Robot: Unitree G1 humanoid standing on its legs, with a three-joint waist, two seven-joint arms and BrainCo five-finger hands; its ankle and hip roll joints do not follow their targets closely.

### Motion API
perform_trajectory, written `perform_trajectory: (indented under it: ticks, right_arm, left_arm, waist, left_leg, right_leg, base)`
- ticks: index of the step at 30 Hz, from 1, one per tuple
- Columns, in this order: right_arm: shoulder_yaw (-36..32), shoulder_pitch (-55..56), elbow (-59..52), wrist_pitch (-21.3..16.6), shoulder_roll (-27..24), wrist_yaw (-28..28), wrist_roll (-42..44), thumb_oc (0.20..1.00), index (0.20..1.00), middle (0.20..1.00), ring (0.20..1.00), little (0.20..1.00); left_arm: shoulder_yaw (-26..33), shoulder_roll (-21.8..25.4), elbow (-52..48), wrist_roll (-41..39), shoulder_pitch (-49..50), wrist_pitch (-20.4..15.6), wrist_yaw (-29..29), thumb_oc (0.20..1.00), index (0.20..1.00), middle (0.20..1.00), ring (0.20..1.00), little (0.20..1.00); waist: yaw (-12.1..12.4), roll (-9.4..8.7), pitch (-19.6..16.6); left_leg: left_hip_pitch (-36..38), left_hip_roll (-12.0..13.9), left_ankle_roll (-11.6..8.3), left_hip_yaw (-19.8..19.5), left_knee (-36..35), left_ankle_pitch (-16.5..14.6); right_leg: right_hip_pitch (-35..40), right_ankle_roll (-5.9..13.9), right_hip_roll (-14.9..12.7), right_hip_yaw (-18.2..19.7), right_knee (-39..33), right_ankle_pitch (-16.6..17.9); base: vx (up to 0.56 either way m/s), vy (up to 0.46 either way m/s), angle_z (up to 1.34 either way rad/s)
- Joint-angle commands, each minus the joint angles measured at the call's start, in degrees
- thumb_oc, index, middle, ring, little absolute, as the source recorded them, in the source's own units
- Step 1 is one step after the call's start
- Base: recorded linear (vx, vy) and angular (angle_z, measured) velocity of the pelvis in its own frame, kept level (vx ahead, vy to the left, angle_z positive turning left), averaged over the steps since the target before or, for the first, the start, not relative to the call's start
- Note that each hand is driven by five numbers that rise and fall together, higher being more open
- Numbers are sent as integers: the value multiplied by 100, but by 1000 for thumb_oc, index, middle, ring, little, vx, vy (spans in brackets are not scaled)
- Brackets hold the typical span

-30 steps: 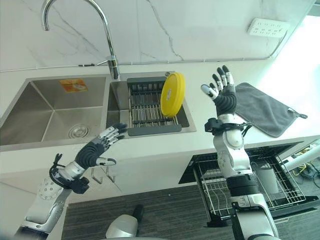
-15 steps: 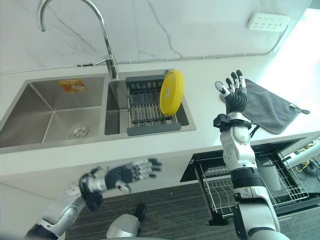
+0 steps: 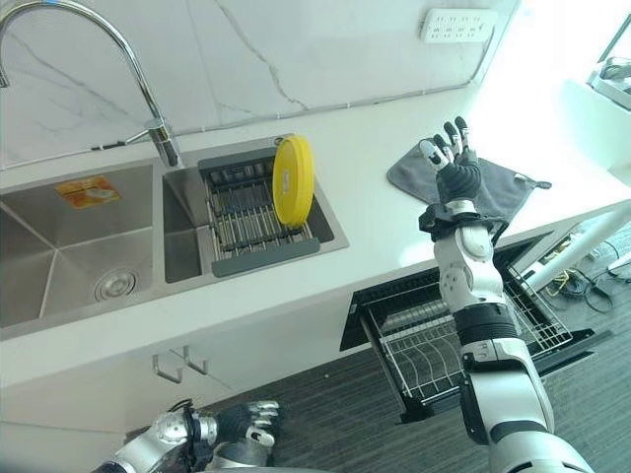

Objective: Place the dishes in the dishwasher.

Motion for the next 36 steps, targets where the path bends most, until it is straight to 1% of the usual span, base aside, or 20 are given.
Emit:
perform_trajectory:
  ticks: [1, 4, 5, 6, 7, 8, 9, 10, 14, 15, 16, 19, 20, 26, 28, 29, 32, 36]
  right_arm:
    - [105, -340, -97, 23, -335, 124, -6, 1000, 1000, 1000, 1000, 1000]
    - [110, -316, -11, 208, -289, 237, 108, 1000, 1000, 1000, 1000, 1000]
    - [127, -335, 144, 279, -300, 334, 167, 1000, 1000, 1000, 1000, 1000]
    - [134, -342, 160, 288, -301, 343, 177, 1000, 1000, 1000, 1000, 1000]
    - [142, -357, 222, 345, -311, 388, 204, 1000, 1000, 1000, 1000, 1000]
    - [148, -396, 325, 455, -343, 492, 257, 1000, 1000, 1000, 1000, 1000]
    - [154, -402, 336, 470, -347, 503, 267, 1000, 1000, 1000, 1000, 1000]
    - [162, -426, 379, 552, -371, 551, 297, 1000, 1000, 1000, 1000, 1000]
    - [189, -528, 661, 698, -477, 720, 435, 1000, 1000, 1000, 1000, 1000]
    - [181, -536, 689, 712, -492, 727, 457, 1000, 1000, 1000, 1000, 1000]
    - [159, -551, 790, 747, -536, 753, 540, 1000, 1000, 1000, 1000, 1000]
    - [106, -564, 942, 734, -597, 749, 609, 1000, 1000, 1000, 1000, 1000]
    - [57, -572, 1008, 750, -638, 733, 638, 1000, 1000, 1000, 1000, 1000]
    - [-89, -832, 1482, 793, -983, 802, 731, 1000, 1000, 1000, 1000, 1000]
    - [-89, -930, 1607, 815, -1080, 887, 774, 1000, 1000, 1000, 1000, 1000]
    - [-58, -1016, 1695, 823, -1138, 963, 812, 1000, 1000, 1000, 1000, 1000]
    - [77, -1170, 1754, 764, -1150, 1005, 869, 1000, 1000, 1000, 1000, 1000]
    - [171, -1315, 1798, 756, -1137, 1124, 759, 1000, 1000, 1000, 1000, 1000]
  left_arm:
    - [-210, -17, 317, 877, 224, -582, 784, 1000, 1000, 1000, 1000, 1000]
    - [-5, -39, 703, 1123, 321, -669, 993, 1000, 1000, 1000, 1000, 1000]
    - [105, -27, 1006, 1186, 364, -753, 1091, 1000, 1000, 1000, 1000, 1000]
    - [115, -30, 1027, 1198, 366, -752, 1094, 1000, 1000, 1000, 1000, 1000]
    - [191, -30, 1134, 1230, 393, -743, 1130, 1000, 1000, 1000, 1000, 1000]
    - [263, -22, 1279, 1261, 434, -759, 1181, 1000, 1000, 1000, 1000, 1000]
    - [271, -25, 1298, 1253, 437, -756, 1189, 1000, 1000, 1000, 1000, 1000]
    - [326, -24, 1360, 1218, 466, -695, 1217, 1000, 1000, 1000, 1000, 1000]
    - [550, 4, 1549, 1106, 612, -657, 1277, 1000, 1000, 1000, 1000, 1000]
    - [575, 10, 1552, 1083, 632, -650, 1276, 1000, 1000, 1000, 1000, 1000]
    - [667, 27, 1572, 995, 723, -653, 1295, 1000, 1000, 1000, 1000, 1000]
    - [781, 40, 1594, 845, 817, -656, 1323, 1000, 1000, 1000, 1000, 1000]
    - [856, 43, 1601, 789, 860, -647, 1330, 1000, 1000, 1000, 1000, 1000]
    - [965, 83, 1642, 573, 899, -667, 1424, 1000, 1000, 1000, 1000, 1000]
    - [952, 98, 1623, 740, 877, -689, 1481, 1000, 1000, 1000, 1000, 1000]
    - [883, 131, 1610, 1035, 851, -716, 1646, 1000, 1000, 1000, 1000, 1000]
    - [811, 182, 1596, 874, 793, -594, 1828, 1000, 1000, 1000, 1000, 1000]
    - [909, 163, 1708, 808, 740, -649, 1876, 1000, 1000, 1000, 1000, 1000]
  waist:
    - [145, 213, -441]
    - [181, 222, -457]
    - [212, 240, -456]
    - [205, 218, -471]
    - [226, 223, -473]
    - [265, 251, -462]
    - [258, 227, -478]
    - [281, 232, -478]
    - [370, 261, -437]
    - [389, 290, -417]
    - [424, 306, -404]
    - [463, 327, -383]
    - [477, 315, -382]
    - [550, 413, -244]
    - [559, 443, -203]
    - [561, 468, -145]
    - [540, 537, -13]
    - [553, 592, 143]
  left_leg:
    - [93, 332, -153, 267, -4, -437]
    - [140, 335, -168, 245, -10, -446]
    - [179, 329, -173, 218, -11, -449]
    - [220, 329, -215, 152, -5, -553]
    - [241, 321, -216, 132, -7, -558]
    - [220, 300, -175, 157, -19, -455]
    - [258, 299, -216, 93, -11, -559]
    - [264, 287, -213, 75, -13, -560]
    - [283, 204, -180, -52, -19, -560]
    - [244, 192, -135, -8, -20, -458]
    - [246, 160, -121, -56, -20, -460]
    - [246, 123, -100, -106, -20, -458]
    - [280, 108, -131, -187, -20, -554]
    - [142, 6, -91, -328, -20, -500]
    - [93, -20, -77, -357, -20, -478]
    - [44, -41, -68, -376, -20, -456]
    - [-40, -63, -53, -372, -20, -410]
    - [-139, -77, -38, -363, -20, -369]
  right_leg:
    - [-189, -133, 37, 11, 503, -202]
    - [-175, -143, 21, -1, 496, -200]
    - [-163, -145, -1, -29, 528, -210]
    - [-115, -114, 10, 62, 515, -301]
    - [-104, -112, 2, 45, 521, -305]
    - [-138, -135, -21, -70, 542, -213]
    - [-93, -103, -9, 21, 528, -305]
    - [-90, -100, -17, 5, 534, -306]
    - [-101, -76, -56, -52, 575, -291]
    - [-145, -105, -75, -154, 591, -193]
    - [-150, -90, -92, -171, 600, -183]
    - [-157, -78, -115, -201, 620, -169]
    - [-121, -35, -114, -121, 616, -255]
    - [-313, 4, -215, -152, 769, -252]
    - [-376, 16, -243, -150, 810, -245]
    - [-432, 26, -265, -144, 846, -237]
    - [-553, 39, -311, -127, 938, -240]
    - [-669, 63, -355, -137, 1014, -228]
  base:
    - [25, 47, 0]
    - [103, 32, 2]
    - [171, 12, 2]
    - [187, 12, 6]
    - [107, 32, 5]
    - [105, 31, 5]
    - [99, 34, 3]
    - [137, 2, 5]
    - [72, 48, 3]
    - [51, 93, 14]
    - [23, 78, 24]
    - [102, 33, 19]
    - [140, 27, 3]
    - [13, 50, 5]
    - [-32, 57, 11]
    - [-47, 72, 10]
    - [-73, 67, 1]
    - [-76, 33, -2]
